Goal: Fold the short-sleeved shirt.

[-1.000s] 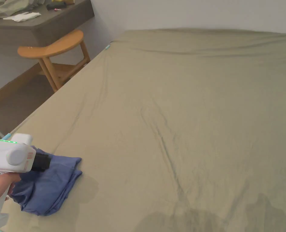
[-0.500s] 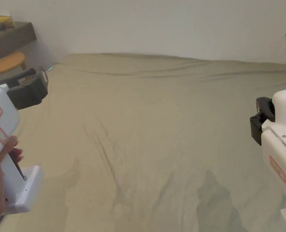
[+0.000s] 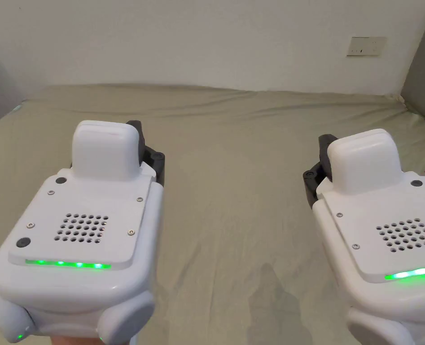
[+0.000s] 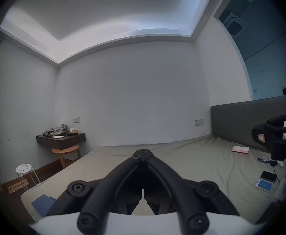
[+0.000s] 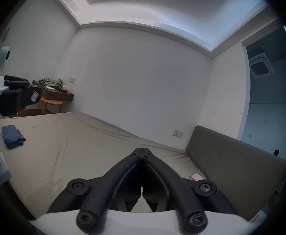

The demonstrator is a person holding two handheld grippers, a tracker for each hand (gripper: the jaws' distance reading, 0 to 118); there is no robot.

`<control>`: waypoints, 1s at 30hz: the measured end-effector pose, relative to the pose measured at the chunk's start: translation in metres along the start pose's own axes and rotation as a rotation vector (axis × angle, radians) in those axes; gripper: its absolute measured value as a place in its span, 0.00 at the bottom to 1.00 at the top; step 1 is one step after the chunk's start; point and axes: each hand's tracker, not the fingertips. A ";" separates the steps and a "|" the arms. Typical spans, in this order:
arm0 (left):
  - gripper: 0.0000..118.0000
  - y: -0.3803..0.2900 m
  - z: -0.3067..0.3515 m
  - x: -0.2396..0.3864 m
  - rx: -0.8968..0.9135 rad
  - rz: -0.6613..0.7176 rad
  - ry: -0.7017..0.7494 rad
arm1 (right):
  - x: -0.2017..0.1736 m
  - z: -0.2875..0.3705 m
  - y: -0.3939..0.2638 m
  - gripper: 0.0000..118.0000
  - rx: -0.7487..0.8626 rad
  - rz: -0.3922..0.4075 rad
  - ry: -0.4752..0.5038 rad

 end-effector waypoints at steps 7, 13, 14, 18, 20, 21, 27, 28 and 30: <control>0.00 -0.015 0.009 0.023 -0.018 -0.072 0.003 | -0.005 0.003 -0.022 0.01 -0.033 -0.022 0.024; 0.00 -0.017 0.007 0.022 -0.020 -0.066 0.010 | -0.008 0.003 -0.022 0.02 -0.026 -0.040 0.029; 0.00 -0.017 0.007 0.022 -0.016 -0.071 0.011 | -0.008 0.004 -0.022 0.01 -0.023 -0.044 0.029; 0.00 -0.018 0.008 0.024 -0.006 -0.084 0.014 | -0.010 0.004 -0.023 0.01 -0.023 -0.044 0.030; 0.00 -0.018 0.009 0.024 -0.007 -0.077 0.007 | -0.010 0.004 -0.025 0.01 -0.022 -0.042 0.029; 0.00 -0.019 0.009 0.024 -0.008 -0.077 0.006 | -0.011 0.004 -0.025 0.01 -0.023 -0.041 0.028; 0.00 -0.022 0.008 0.024 -0.024 -0.060 -0.001 | -0.013 0.003 -0.025 0.02 -0.019 -0.043 0.029; 0.00 -0.023 0.008 0.024 -0.024 -0.056 -0.004 | -0.013 0.003 -0.025 0.01 -0.018 -0.044 0.030; 0.00 -0.023 0.008 0.024 -0.026 -0.057 -0.004 | -0.013 0.003 -0.025 0.01 -0.016 -0.046 0.030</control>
